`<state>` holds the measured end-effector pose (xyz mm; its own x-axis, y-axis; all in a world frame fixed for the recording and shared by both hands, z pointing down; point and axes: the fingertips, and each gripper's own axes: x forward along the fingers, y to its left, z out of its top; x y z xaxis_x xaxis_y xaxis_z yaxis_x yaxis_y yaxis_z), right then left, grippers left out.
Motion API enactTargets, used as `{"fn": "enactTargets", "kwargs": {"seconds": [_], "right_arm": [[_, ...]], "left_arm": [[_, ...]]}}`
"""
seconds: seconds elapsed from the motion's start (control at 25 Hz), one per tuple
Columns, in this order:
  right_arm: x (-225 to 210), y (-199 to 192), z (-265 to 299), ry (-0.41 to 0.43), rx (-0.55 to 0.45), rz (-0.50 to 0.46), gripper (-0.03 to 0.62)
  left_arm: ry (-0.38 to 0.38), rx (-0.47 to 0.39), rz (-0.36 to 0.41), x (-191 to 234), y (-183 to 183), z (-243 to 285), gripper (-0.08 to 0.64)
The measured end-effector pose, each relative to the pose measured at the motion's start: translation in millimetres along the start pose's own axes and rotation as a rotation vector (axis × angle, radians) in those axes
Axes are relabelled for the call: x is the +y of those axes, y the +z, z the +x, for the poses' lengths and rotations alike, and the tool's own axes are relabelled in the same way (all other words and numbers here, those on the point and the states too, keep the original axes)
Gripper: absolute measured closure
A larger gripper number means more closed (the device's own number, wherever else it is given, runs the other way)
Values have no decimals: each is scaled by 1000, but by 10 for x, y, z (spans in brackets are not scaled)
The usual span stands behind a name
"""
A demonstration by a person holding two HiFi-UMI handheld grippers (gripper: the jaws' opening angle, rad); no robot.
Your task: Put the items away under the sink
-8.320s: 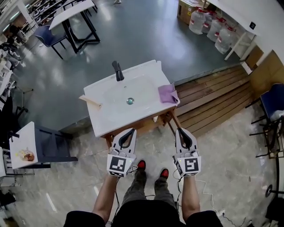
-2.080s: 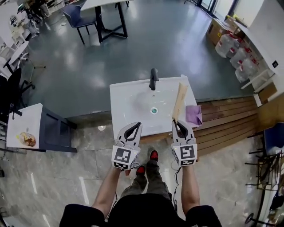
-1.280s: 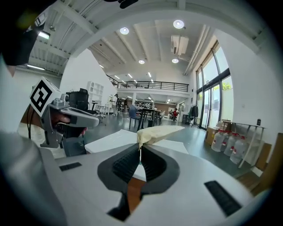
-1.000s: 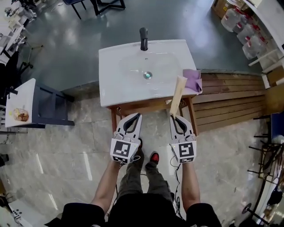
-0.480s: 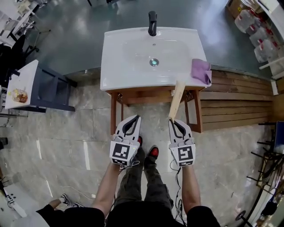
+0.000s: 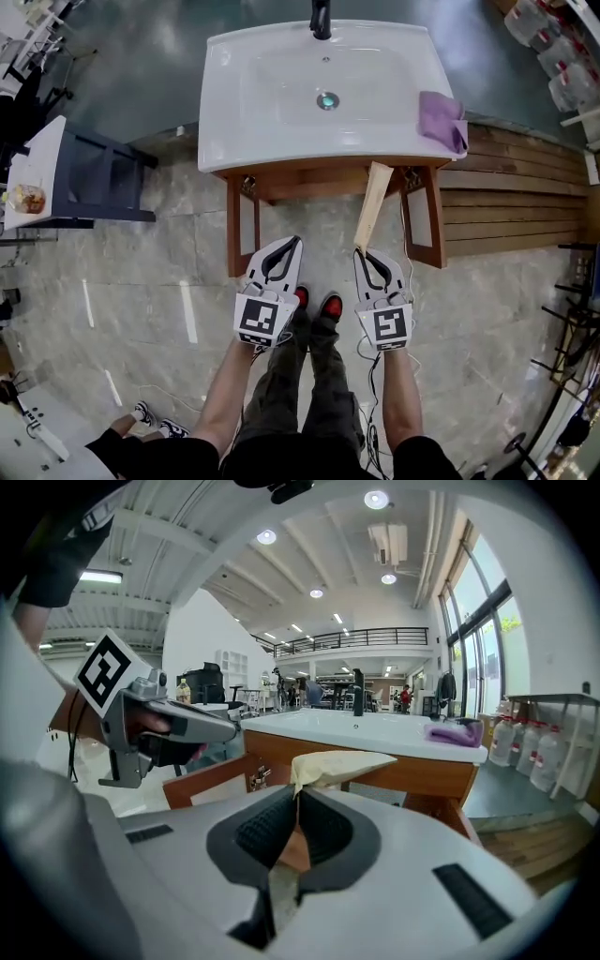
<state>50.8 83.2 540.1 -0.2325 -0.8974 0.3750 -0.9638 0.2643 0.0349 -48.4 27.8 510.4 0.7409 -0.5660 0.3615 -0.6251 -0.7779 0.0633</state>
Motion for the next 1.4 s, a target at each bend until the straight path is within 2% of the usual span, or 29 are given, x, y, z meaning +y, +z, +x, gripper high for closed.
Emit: {"fn": "enactTargets", "kwargs": {"seconds": [0.72, 1.0, 1.4], "right_arm": [[147, -1258, 749, 17, 27, 12, 557], [105, -1656, 1178, 39, 14, -21, 557], [40, -1972, 1693, 67, 12, -61, 557]], "left_arm": [[-42, 65, -21, 205, -1346, 466, 554], [-38, 52, -23, 350, -1713, 746, 554], [-36, 45, -12, 538, -2063, 1066, 554]]}}
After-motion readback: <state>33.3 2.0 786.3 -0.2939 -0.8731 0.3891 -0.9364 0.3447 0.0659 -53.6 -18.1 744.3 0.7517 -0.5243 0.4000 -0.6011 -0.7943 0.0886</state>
